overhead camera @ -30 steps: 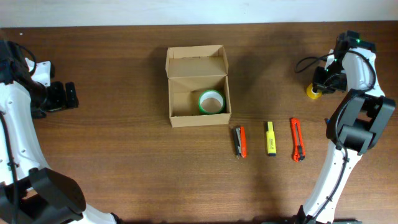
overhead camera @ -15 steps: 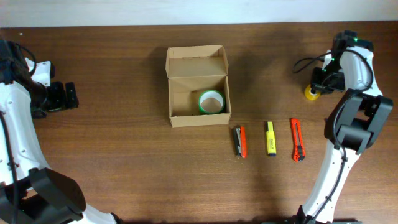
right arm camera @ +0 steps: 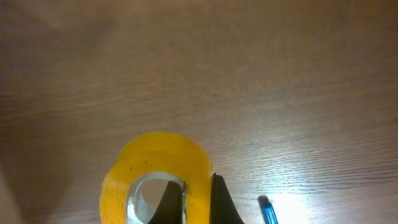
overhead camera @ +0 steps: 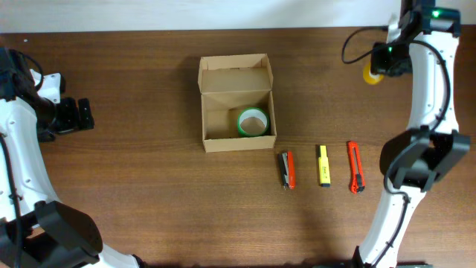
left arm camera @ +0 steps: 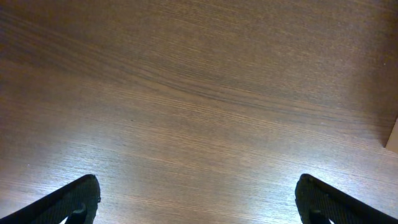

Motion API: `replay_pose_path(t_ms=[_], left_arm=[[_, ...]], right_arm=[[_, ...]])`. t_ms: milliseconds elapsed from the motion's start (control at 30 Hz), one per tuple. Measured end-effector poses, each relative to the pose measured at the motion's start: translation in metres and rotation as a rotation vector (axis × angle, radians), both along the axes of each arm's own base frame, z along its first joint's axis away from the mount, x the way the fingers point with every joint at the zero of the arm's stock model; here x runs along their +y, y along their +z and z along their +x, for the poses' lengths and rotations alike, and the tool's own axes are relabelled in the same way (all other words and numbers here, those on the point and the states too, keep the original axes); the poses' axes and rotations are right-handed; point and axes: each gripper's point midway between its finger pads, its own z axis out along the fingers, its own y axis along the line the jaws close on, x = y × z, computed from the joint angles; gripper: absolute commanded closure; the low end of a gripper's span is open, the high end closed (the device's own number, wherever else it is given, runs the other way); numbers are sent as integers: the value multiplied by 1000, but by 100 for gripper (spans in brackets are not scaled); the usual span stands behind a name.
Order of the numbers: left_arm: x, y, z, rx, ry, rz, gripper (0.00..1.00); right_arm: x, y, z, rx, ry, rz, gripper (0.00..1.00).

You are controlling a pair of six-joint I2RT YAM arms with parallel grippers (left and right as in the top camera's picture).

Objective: Pack container
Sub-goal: 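Grasp the yellow tape roll rim with the right gripper and lift, then carry the yellow tape into the box onto the green tape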

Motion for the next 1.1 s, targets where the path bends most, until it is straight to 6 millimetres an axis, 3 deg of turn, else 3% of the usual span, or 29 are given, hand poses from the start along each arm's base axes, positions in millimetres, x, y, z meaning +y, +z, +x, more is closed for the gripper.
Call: replay_pose_path(t_ms=[267, 367, 500, 633, 867, 967, 1100], left_arm=[[0, 0, 0, 0, 0, 0, 0], [0, 0, 0, 0, 0, 0, 0], [0, 0, 0, 0, 0, 0, 0], [0, 0, 0, 0, 0, 0, 0], [0, 0, 0, 0, 0, 0, 0], [0, 0, 0, 0, 0, 0, 0], [0, 0, 0, 0, 0, 0, 0]], right_arm=[[67, 92, -15, -188, 193, -44, 97], [101, 117, -27, -234, 314, -55, 96], [153, 135, -44, -268, 499, -47, 96], [215, 135, -62, -265, 722, -35, 96], [301, 126, -95, -264, 1029, -33, 97], [323, 112, -100, -249, 1094, -33, 96], [343, 82, -92, -212, 1117, -38, 97]])
